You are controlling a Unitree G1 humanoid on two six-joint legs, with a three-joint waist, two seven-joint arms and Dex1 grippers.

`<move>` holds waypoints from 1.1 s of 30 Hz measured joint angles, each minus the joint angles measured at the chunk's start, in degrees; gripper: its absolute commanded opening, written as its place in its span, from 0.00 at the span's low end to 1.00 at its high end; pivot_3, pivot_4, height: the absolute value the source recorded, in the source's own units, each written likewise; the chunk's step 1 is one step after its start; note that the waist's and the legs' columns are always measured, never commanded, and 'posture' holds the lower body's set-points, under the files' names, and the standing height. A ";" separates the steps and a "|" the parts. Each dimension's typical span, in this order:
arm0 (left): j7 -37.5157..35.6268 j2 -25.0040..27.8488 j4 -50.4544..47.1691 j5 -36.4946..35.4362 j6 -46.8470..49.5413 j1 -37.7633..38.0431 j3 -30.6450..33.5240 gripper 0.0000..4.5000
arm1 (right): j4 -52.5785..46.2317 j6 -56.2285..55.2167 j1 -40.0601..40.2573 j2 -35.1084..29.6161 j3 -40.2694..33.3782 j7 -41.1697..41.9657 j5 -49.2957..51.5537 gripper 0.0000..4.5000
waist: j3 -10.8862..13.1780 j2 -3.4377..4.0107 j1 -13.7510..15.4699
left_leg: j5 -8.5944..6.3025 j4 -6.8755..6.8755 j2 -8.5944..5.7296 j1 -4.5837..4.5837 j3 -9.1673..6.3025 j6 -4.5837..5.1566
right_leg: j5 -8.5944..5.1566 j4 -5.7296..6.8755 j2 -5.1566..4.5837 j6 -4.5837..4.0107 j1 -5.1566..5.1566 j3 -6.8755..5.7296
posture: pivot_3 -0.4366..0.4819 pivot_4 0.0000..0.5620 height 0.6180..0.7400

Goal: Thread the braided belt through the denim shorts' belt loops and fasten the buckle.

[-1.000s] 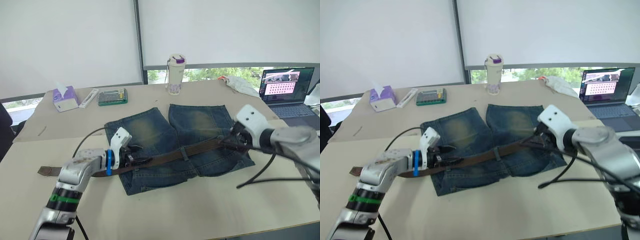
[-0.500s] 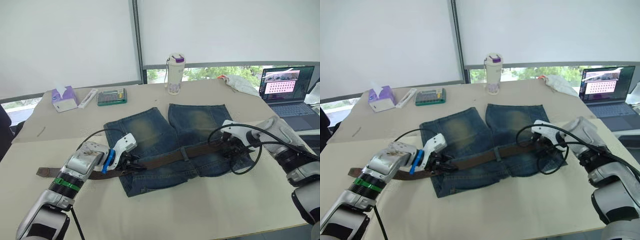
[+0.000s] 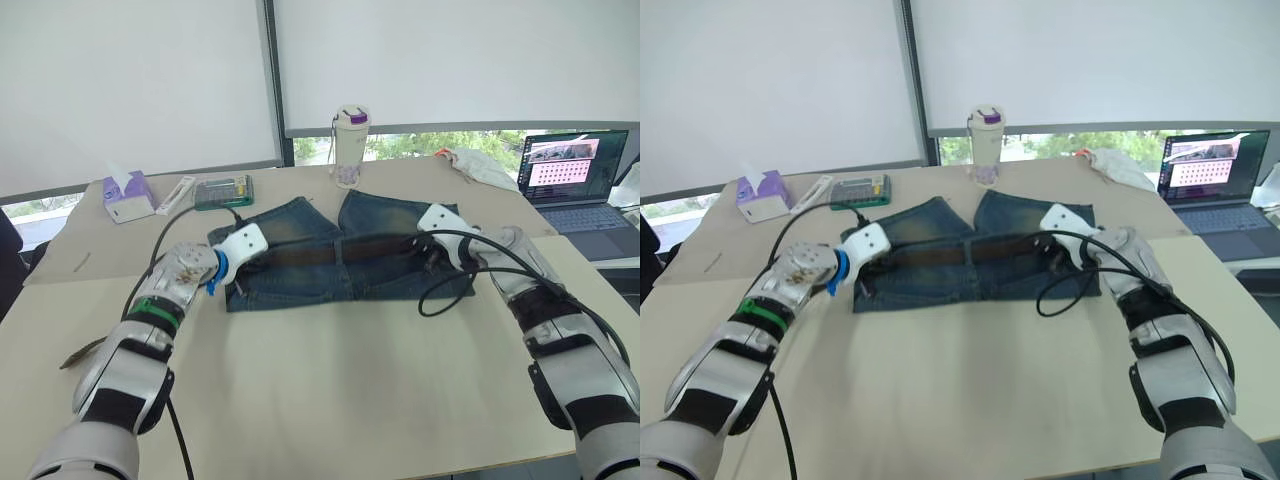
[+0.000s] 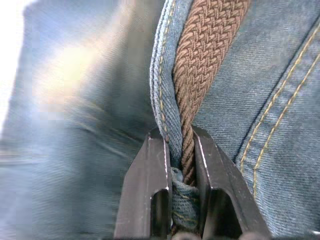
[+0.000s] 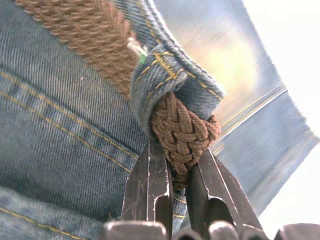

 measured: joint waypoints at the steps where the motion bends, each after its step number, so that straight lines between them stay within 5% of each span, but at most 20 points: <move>1: -0.98 0.98 -2.44 -0.17 -4.39 1.58 0.92 0.02 | -3.60 -0.62 2.17 -1.26 -1.81 0.28 0.66 0.01 | -0.05 0.05 0.00 | -0.01 0.07 0.00 -0.24 -0.07 0.05 | 0.03 -0.03 -0.05 0.05 -0.17 -0.02 | 0.48 0.27 1.00; 5: -1.95 4.91 -17.54 -1.39 -12.47 16.85 4.30 0.02 | -28.54 1.79 20.97 -5.46 -9.64 4.17 7.19 0.01 | -0.58 0.46 -0.08 | -0.16 -0.02 0.17 -0.24 -0.18 0.28 | 0.05 -0.12 -0.06 0.09 -0.14 -0.04 | 0.48 0.27 1.00; 7: -4.03 7.00 -27.60 -5.39 -9.61 27.54 6.20 0.25 | -41.48 2.49 33.68 -6.87 -12.51 6.34 10.53 0.01 | -0.62 0.52 -0.07 | -0.19 -0.06 0.19 -0.31 -0.14 0.33 | 0.04 -0.19 -0.04 0.10 -0.14 0.02 | 0.48 0.27 1.00; 10: -9.32 8.68 -41.56 -20.16 7.71 38.65 10.04 0.47 | -54.09 2.98 48.43 -7.17 -13.99 8.46 14.11 0.01 | -0.50 0.49 -0.14 | -0.47 0.12 0.29 -0.23 0.00 0.83 | 0.05 -0.10 0.08 0.08 0.07 0.09 | 0.48 0.27 1.00; 13: -17.32 17.59 -52.49 -39.17 32.83 43.21 15.44 0.68 | -63.78 4.58 57.12 -8.41 -15.52 10.60 17.90 0.01 | 0.07 0.41 -0.35 | -0.47 0.34 0.42 0.54 0.12 0.85 | -0.01 -0.06 0.36 0.11 0.82 -0.02 | 0.48 0.27 1.00; 15: -20.46 20.18 -52.47 -47.72 44.35 40.53 19.83 0.69 | -66.32 4.82 61.46 -10.29 -16.13 12.44 18.72 0.24 | 0.54 0.49 0.18 | -0.52 0.34 0.43 1.22 0.20 0.93 | -0.68 -0.12 0.35 0.64 1.73 -0.30 | 0.48 0.27 1.00; 18: -21.39 18.78 -47.24 -50.12 50.37 30.96 21.63 0.69 | -68.28 4.81 67.59 -12.18 -15.94 14.80 19.26 0.45 | 0.62 0.35 1.08 | -0.54 0.35 0.32 1.50 0.25 0.94 | -0.85 -0.13 0.30 0.64 2.09 -0.57 | 0.48 0.27 1.00; 21: -17.32 11.93 -40.22 -43.26 49.08 18.80 18.00 0.50 | -70.01 6.81 70.44 -13.38 -17.01 15.34 20.04 0.68 | 0.52 0.26 1.39 | -0.42 0.60 -0.10 1.39 0.16 0.68 | -0.52 -0.09 0.13 0.11 2.04 -0.53 | 0.48 0.27 1.00; 25: -13.15 2.67 -29.32 -29.35 41.51 11.24 8.22 0.20 | -75.24 13.38 71.59 -14.50 -22.82 15.98 26.71 0.69 | 0.49 0.27 0.91 | -0.57 0.66 -0.19 0.92 -0.03 0.63 | -0.56 -0.23 0.02 0.34 1.95 0.05 | 0.48 0.27 1.00; 28: -12.31 -4.03 -19.97 -20.28 33.74 7.66 1.56 0.00 | -79.89 21.48 66.76 -14.20 -28.20 13.88 36.16 0.51 | 0.55 0.09 0.82 | -0.60 0.79 -0.19 0.93 -0.01 0.70 | -0.42 -0.43 0.00 0.49 1.90 0.11 | 0.48 0.27 1.00; 33: -24.71 -1.03 -21.56 -13.88 26.43 11.32 -5.07 0.00 | -81.09 31.52 54.93 -14.23 -27.39 6.99 41.35 0.13 | 0.50 0.17 -0.14 | -0.82 0.68 0.14 0.85 0.05 1.07 | -0.42 -0.23 0.15 0.45 1.50 0.11 | 0.48 0.27 1.00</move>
